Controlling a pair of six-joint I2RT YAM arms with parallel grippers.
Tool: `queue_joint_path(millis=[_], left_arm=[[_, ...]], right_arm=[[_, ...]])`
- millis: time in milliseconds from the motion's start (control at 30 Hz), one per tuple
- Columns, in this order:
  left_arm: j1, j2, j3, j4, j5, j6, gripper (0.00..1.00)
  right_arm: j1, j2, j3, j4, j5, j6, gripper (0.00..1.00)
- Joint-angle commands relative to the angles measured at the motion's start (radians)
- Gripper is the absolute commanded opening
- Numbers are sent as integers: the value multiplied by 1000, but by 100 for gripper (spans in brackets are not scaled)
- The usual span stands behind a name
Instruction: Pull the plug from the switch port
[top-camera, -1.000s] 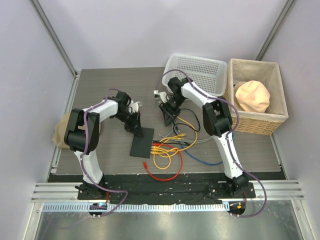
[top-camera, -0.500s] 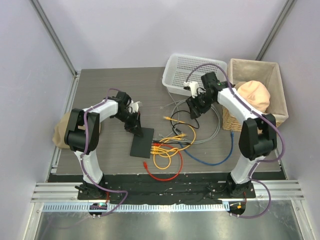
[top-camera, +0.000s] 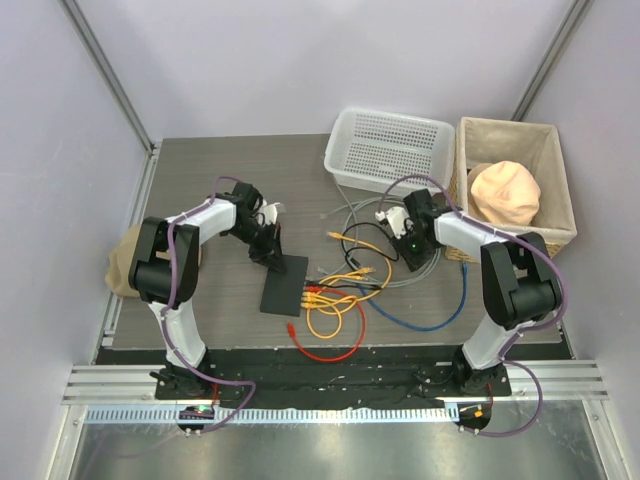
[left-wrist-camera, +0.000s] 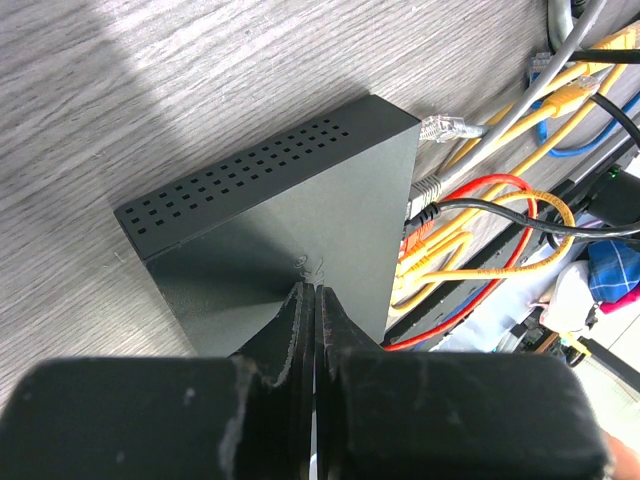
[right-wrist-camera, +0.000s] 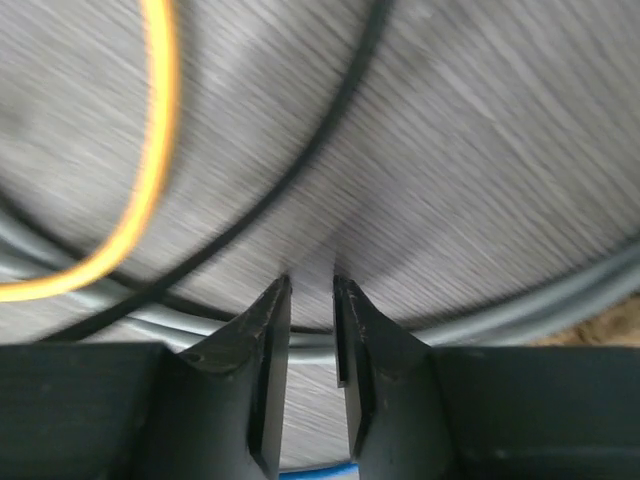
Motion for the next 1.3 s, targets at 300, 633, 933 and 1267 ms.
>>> queue_joint_path(millis=[300,633,933,1267], left_arm=[[-3,18,-4,35,-117,34,0],[-3,-8,20,25,-79,17,4],[-3,-176,-47,-15,-162,26,34],[-5,-217,-155,37,-134,28,41]], right_arm=[[-244,-142,-110,-153,-9,-249,31],[46,-26,556,-284,-508,6,61],[248,350,743,-227,-732,186,62],[298,477,748,-232,-781,218,63]])
